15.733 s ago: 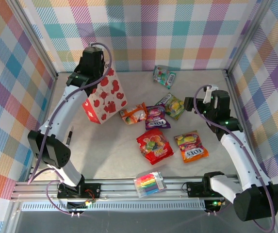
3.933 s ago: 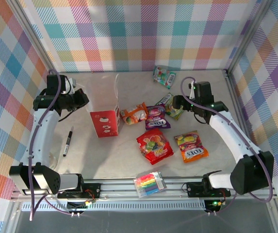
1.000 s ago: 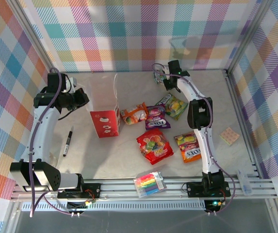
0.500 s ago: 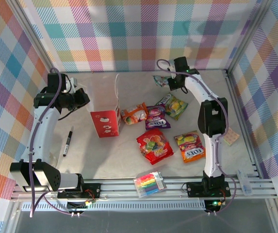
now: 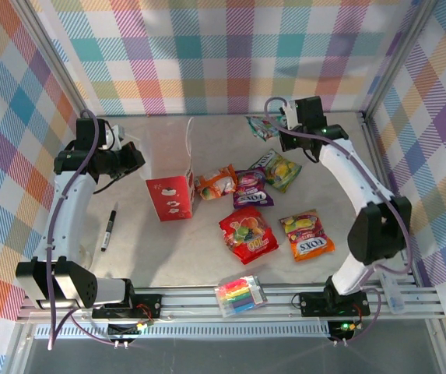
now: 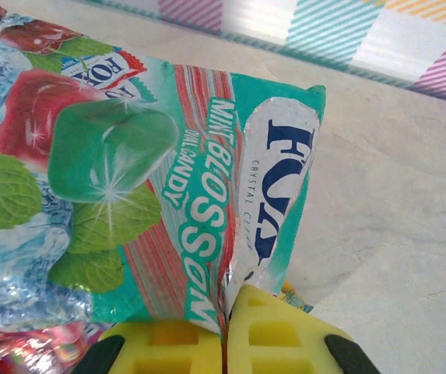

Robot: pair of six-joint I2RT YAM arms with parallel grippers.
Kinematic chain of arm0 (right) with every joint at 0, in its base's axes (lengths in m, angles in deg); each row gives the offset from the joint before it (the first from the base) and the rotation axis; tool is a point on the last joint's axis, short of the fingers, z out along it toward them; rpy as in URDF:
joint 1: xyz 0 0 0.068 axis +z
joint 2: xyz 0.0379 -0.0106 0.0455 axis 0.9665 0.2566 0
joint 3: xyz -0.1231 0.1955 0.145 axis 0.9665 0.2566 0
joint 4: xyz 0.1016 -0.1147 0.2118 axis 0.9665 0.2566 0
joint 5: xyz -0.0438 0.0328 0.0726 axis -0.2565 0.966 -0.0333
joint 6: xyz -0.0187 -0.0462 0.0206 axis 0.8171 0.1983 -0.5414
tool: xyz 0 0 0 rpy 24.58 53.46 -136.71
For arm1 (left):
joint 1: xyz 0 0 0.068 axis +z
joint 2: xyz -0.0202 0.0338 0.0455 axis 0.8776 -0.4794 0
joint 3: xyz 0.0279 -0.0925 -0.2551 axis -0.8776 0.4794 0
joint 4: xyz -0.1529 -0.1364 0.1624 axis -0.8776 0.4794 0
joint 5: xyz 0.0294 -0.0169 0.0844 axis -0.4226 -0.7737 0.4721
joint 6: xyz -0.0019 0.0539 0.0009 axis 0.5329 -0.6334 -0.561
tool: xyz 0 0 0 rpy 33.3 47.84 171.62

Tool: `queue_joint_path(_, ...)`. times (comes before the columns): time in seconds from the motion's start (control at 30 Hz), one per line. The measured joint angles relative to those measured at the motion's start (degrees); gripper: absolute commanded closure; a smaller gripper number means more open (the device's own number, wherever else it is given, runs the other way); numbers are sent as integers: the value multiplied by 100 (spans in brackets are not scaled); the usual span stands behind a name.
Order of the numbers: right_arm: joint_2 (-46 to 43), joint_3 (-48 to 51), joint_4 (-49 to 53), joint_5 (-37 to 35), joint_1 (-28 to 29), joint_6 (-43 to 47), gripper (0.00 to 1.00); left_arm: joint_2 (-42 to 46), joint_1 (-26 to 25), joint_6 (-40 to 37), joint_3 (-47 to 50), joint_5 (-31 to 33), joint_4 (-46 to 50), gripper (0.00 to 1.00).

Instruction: Place the snacks into the paper bag

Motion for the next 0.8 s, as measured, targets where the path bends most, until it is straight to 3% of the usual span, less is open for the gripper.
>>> queue_joint_path(0.37, -1419, 389, -168, 24, 590, -382, 100, 216, 0, 4, 7, -33, 22, 99)
queue_joint_path(0.8, -1665, -125, -57, 133, 1176, -518, 100, 223, 0, 44, 236, -133, 4, 97)
